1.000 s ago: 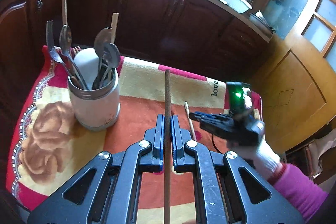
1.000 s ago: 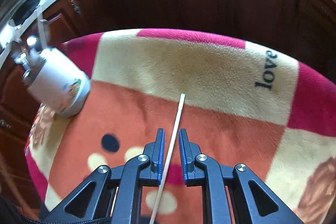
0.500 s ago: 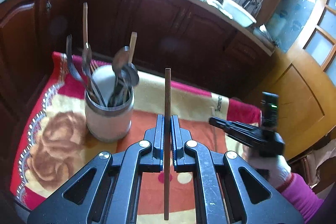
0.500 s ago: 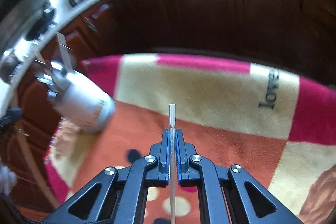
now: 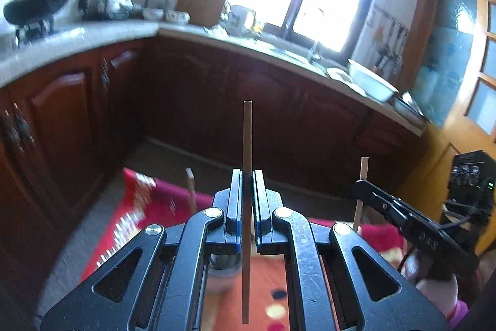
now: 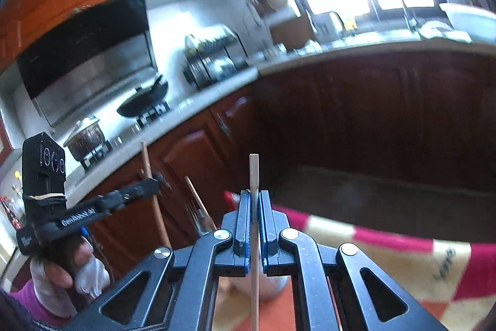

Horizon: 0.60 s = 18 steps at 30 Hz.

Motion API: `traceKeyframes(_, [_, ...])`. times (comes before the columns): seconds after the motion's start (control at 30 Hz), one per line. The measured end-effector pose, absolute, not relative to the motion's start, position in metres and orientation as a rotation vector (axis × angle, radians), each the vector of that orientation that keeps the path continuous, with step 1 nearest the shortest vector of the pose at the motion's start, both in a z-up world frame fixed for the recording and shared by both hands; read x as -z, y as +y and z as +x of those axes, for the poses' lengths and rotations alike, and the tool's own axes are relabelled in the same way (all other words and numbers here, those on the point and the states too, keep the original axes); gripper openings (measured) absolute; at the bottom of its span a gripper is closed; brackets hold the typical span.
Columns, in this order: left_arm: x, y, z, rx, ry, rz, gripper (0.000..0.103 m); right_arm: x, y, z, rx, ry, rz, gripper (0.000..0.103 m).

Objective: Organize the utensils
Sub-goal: 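Carry both chopsticks over the white holder and lower them in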

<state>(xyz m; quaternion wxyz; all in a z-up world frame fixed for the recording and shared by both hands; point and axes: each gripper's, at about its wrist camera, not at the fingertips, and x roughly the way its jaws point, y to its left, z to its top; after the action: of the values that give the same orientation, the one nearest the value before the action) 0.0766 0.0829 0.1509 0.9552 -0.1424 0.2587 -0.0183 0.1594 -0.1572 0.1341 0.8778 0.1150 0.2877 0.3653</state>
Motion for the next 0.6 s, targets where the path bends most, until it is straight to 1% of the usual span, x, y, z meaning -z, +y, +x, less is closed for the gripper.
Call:
traceKeyframes(0.17, [-0.150,0.091,0.099,-0.015,0.462,-0.250,0.004,-0.142,-0.105,0.173,-0.782,0.527,0.226,0.004])
traceKeyframes(0.4, [-0.129,0.098,0.116,-0.057,0.378,-0.236,0.004,-0.124,-0.057,0.190,-0.785,0.453,0.198,0.004])
traceKeyframes(0.6, [-0.108,0.096,0.120,-0.050,0.390,-0.223,0.005,-0.107,-0.043,0.199,-0.771,0.408,0.173,0.004])
